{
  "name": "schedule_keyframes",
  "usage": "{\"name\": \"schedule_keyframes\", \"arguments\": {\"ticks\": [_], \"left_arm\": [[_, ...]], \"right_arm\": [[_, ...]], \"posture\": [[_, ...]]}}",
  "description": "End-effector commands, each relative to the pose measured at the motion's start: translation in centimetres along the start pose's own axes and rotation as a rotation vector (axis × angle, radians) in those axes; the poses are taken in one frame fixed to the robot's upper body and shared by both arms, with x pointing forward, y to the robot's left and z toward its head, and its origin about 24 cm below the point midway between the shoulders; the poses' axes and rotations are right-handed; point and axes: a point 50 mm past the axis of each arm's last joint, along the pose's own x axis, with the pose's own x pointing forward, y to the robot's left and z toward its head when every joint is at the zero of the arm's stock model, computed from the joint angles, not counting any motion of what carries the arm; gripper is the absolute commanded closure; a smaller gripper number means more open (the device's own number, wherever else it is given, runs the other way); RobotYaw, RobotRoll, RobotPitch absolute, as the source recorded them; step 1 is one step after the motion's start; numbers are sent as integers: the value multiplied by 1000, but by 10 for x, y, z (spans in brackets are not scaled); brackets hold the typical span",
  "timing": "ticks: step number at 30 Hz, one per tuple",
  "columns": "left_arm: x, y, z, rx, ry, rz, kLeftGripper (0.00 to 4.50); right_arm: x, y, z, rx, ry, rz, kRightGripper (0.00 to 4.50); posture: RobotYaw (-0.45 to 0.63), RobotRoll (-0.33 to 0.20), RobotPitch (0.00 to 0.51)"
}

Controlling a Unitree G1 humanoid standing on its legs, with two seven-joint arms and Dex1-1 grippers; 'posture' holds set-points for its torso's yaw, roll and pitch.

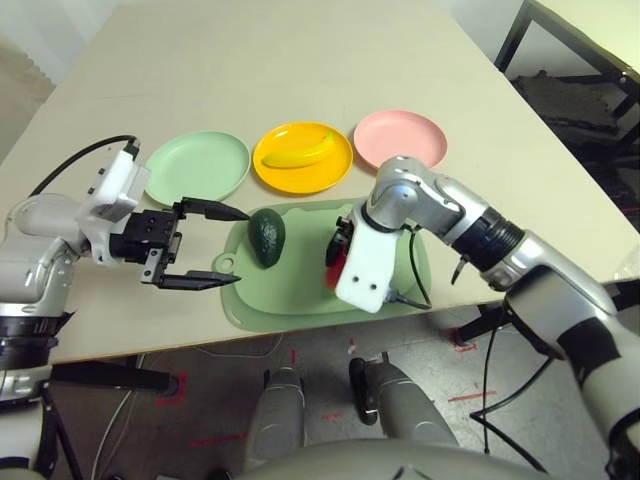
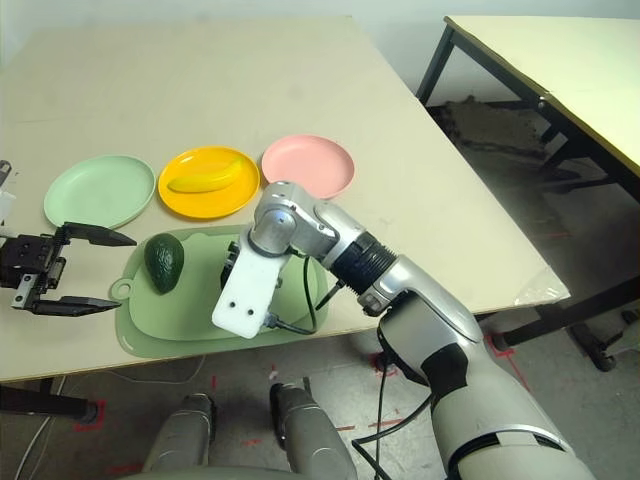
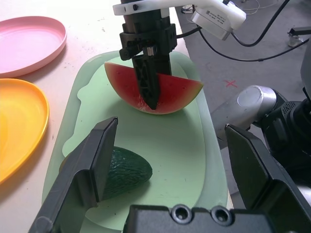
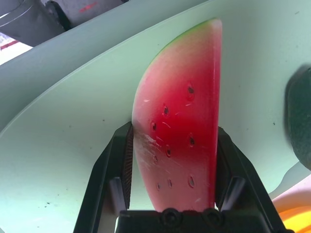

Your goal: Place the fruits into color-matched plates.

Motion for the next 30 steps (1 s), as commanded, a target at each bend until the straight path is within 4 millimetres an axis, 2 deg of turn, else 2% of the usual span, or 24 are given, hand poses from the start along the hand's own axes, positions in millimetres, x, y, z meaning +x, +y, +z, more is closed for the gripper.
{"name": "schedule_keyframes", "arguments": {"ticks": [1, 4, 12, 20, 22, 26, 30], "left_arm": [[3, 0, -1, 1, 12, -17, 0], [4, 0, -1, 1, 7, -19, 0], [4, 2, 5, 19, -29, -30, 0], [5, 8, 8, 45, -35, -27, 0], [4, 9, 7, 47, -29, -21, 0], [2, 14, 3, 45, 16, 49, 0], [3, 16, -3, 43, 72, 81, 0]], "right_arm": [[5, 4, 1, 18, -19, 19, 2282], [3, 4, 0, 26, -23, 16, 2282], [-29, -7, -2, 16, -2, -49, 2282], [-43, -15, -7, 39, 6, -102, 2282], [-48, -16, -16, 59, 37, -118, 2282], [-60, -19, -46, 152, 146, -195, 2282], [-68, -3, -86, 285, 364, -245, 2282]], "posture": [[74, 0, 164], [69, 0, 162], [52, 0, 160], [40, 0, 154], [40, 0, 154], [38, 0, 155], [44, 0, 157]]}}
